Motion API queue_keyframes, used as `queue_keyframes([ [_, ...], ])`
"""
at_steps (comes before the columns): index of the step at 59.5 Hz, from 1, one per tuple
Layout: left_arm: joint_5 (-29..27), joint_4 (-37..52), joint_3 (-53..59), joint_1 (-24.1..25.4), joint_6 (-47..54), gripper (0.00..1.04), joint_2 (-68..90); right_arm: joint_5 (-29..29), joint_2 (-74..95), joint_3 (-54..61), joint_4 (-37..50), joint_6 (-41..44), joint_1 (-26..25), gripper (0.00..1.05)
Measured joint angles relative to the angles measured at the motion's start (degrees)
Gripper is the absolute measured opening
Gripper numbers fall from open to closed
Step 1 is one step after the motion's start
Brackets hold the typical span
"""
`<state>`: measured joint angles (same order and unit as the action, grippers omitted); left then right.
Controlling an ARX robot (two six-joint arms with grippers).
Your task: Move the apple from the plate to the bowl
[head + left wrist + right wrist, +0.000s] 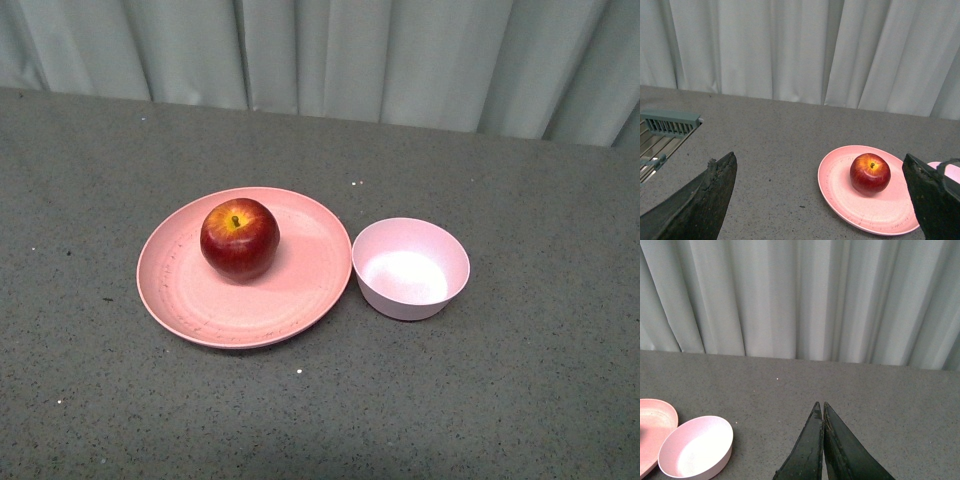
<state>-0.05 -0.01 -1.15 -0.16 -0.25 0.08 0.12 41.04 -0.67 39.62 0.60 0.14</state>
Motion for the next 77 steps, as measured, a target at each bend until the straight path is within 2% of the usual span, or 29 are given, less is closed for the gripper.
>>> queue_keyframes([
  [24, 0.0, 0.0, 0.0, 0.0, 0.0, 0.98, 0.0, -0.02, -16.7, 0.35, -15.32, -0.02, 0.0, 0.01],
  [43, 0.0, 0.0, 0.0, 0.0, 0.0, 0.98, 0.0, -0.02, -24.98, 0.37, -23.37, -0.02, 0.0, 0.01],
  [68, 0.0, 0.0, 0.0, 0.0, 0.0, 0.98, 0.0, -0.02, -31.41, 0.37, -29.79, -0.02, 0.0, 0.01],
  [72, 0.02, 0.0, 0.0, 0.02, 0.0, 0.98, 0.0, -0.07, -36.76, 0.33, -37.03, 0.0, 0.0, 0.01],
  [77, -0.02, 0.0, 0.0, 0.02, 0.0, 0.98, 0.0, -0.11, -40.44, 0.33, -39.26, -0.02, 0.0, 0.01],
])
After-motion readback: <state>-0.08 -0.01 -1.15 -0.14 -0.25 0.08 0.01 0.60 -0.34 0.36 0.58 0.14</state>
